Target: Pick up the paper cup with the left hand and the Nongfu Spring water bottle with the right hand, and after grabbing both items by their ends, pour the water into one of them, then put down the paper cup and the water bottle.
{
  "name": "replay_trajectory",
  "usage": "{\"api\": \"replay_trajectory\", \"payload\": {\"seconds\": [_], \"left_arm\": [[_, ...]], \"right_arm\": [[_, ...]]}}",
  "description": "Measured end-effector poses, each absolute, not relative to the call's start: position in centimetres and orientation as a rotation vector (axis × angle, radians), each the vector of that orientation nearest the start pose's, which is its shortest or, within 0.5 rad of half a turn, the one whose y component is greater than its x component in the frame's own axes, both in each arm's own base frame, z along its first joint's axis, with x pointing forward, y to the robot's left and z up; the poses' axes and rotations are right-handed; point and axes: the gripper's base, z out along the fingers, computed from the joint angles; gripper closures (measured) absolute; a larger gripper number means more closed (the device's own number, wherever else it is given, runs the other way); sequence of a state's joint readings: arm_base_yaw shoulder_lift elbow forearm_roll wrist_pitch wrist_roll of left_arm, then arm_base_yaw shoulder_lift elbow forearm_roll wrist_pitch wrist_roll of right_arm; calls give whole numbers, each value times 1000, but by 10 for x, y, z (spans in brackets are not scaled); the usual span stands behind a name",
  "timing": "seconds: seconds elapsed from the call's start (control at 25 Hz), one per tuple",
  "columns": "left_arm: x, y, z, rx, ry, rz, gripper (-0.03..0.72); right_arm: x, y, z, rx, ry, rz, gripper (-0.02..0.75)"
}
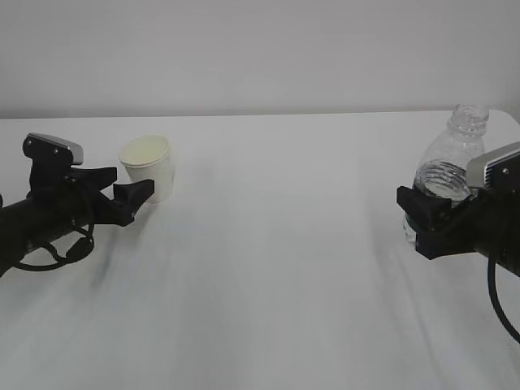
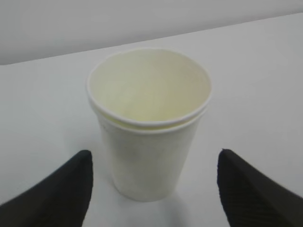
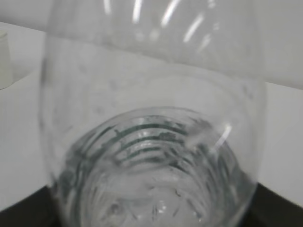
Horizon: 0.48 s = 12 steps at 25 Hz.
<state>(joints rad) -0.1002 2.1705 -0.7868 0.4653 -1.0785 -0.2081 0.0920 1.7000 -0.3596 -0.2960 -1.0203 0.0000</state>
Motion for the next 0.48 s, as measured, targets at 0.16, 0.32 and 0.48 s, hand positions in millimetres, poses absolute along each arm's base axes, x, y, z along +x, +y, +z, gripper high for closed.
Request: {"api": "replay_trajectory", "payload": {"seconds": [0.16,0.32,0.48], "left_arm": [[354,-72,63,390,1823,-438,95],[354,-73,54,370,1818,-466,95],[360,-73,54,365,1798,-470,95]], "right_arm": [[256,46,145,-402,1775,182,262],[256,46,145,-402,1775,182,262],[256,46,145,-402,1775,182,262]]}}
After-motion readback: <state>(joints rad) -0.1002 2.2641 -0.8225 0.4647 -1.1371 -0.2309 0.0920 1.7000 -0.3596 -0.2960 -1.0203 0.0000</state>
